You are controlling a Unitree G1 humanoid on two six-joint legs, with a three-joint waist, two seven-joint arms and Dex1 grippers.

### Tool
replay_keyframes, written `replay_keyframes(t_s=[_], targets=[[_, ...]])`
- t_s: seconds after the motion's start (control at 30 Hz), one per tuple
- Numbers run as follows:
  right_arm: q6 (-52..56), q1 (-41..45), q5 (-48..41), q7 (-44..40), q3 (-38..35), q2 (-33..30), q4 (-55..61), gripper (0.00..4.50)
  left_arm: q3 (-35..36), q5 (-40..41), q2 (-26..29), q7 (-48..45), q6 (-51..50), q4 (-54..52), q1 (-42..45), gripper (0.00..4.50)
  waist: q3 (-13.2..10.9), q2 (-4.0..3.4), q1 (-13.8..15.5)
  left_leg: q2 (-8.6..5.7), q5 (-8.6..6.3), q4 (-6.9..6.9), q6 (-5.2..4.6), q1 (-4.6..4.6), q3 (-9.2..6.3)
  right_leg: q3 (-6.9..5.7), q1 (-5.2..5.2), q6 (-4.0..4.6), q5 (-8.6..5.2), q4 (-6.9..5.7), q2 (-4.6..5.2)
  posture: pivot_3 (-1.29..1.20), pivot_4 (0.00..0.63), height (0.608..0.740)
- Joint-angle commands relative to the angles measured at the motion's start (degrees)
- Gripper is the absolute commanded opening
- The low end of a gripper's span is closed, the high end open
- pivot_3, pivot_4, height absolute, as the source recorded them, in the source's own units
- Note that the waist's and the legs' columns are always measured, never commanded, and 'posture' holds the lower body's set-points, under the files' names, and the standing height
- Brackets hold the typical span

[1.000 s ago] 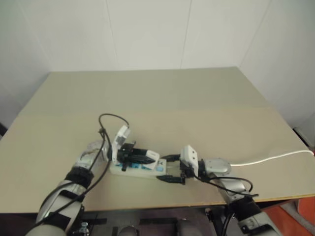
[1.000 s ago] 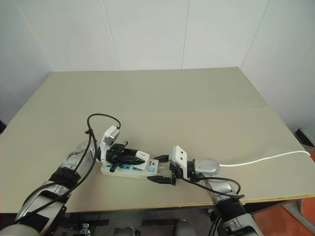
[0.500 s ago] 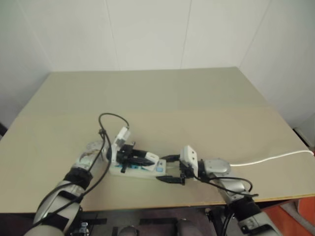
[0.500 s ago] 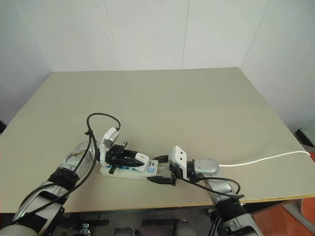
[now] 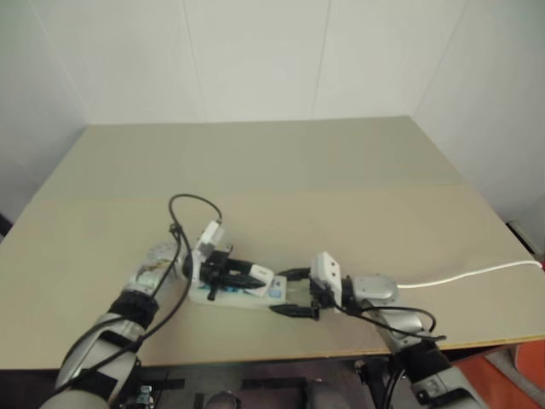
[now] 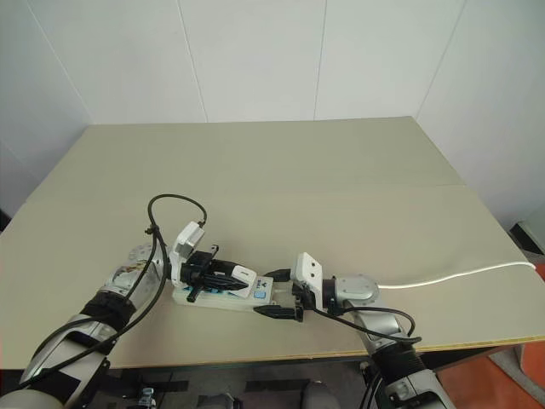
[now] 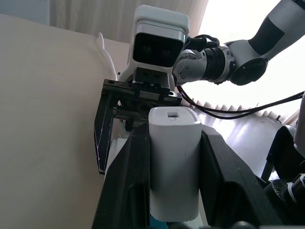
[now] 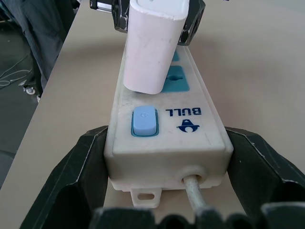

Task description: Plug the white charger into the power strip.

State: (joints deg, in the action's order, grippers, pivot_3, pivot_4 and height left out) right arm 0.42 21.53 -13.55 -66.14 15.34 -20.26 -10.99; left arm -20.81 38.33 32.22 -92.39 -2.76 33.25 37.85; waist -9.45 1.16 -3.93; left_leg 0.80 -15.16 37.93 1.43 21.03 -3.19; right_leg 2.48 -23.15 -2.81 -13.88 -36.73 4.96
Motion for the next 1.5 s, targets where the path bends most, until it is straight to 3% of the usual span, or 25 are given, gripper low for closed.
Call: replay_keyframes(t_s=[0.03,0.57,1.2,1.5], targets=[[-0.8,0.9,-0.9,-0.9,-0.8,-0.2,1.2,3.41,0.3,-1.6,3.6,-0.1,0.7,1.4,-1.2,0.99,0.0,0.0,0.0,0.0,0.0,0.0,0.0,0.0,0.0,0.0,0.0,0.0,0.0,0.0,0.0,0.0,0.15,0.74],[-1.1,1.3,-1.2,-1.2,-0.6,-0.2,0.9,3.41,1.5,-1.3,6.6,-0.1,3.0,0.6,-2.9,0.99,0.0,0.0,0.0,0.0,-0.01,0.0,-0.01,0.01,0.0,0.0,0.0,0.0,0.0,0.0,0.0,0.0,0.15,0.74],[0.0,2.3,-3.1,-1.2,-1.7,0.9,-0.8,3.41,6.9,-4.0,4.8,-0.1,9.6,2.4,-7.9,0.99,0.0,-0.02,0.1,0.01,-0.02,0.0,-0.03,-0.02,0.01,0.0,0.0,0.0,0.0,0.0,0.0,0.0,0.15,0.74],[-0.2,2.2,-3.2,-0.9,-1.9,1.0,-0.6,3.41,8.0,-4.3,4.5,-0.1,6.8,3.4,-9.6,0.99,0.0,-0.04,0.1,0.01,-0.02,0.0,-0.03,-0.08,0.01,0.0,0.04,0.0,0.0,0.0,0.0,0.0,0.15,0.74]])
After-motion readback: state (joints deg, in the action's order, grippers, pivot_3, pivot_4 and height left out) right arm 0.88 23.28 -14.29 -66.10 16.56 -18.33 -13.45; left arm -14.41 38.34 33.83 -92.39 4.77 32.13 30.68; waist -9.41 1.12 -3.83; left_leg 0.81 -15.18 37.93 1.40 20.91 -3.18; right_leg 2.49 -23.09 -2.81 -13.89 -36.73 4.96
